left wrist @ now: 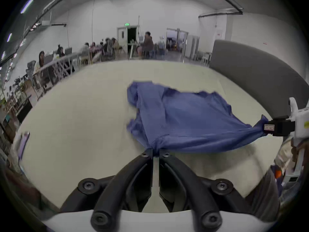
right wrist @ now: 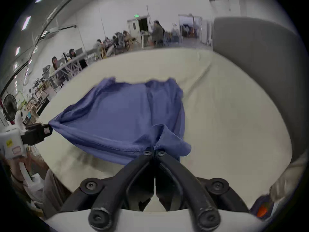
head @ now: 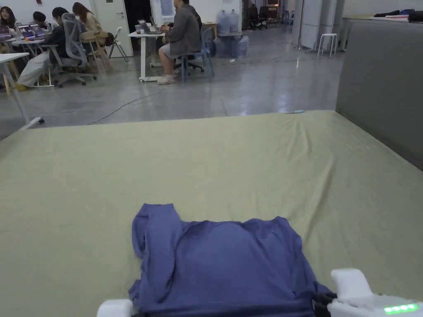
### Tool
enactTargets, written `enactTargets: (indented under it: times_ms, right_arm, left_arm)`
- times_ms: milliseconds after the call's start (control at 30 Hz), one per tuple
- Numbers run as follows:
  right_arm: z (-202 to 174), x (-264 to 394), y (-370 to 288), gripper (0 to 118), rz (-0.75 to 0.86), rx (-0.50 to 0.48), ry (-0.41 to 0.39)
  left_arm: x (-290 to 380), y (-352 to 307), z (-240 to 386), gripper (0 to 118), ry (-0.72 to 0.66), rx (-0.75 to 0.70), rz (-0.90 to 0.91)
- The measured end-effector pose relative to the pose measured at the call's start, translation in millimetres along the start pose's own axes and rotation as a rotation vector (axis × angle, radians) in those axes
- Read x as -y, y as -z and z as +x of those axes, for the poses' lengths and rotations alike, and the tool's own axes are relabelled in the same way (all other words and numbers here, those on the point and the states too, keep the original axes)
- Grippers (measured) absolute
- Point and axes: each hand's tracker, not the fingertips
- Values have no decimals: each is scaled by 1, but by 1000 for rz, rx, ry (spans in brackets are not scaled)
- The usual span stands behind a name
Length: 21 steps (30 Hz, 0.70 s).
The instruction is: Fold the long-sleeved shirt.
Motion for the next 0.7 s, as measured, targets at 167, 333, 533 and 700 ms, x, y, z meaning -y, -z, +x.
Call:
enactTargets:
  times_ms: [167,333,533,700]
  right_arm:
    - [7,49,2,0,-88,26,15]
    - [6,47,7,23,-103,37,46]
    - [-4,24,-43,118,87,19,40]
    - [-7,16,-58,49,84,28,48]
  left_arm:
    - [42,-10,7,0,19,-3,-51]
    - [45,-16,-2,1,-3,-12,-34]
    - [19,-42,-11,118,-125,39,61]
    - [4,-47,-4,88,-117,36,42]
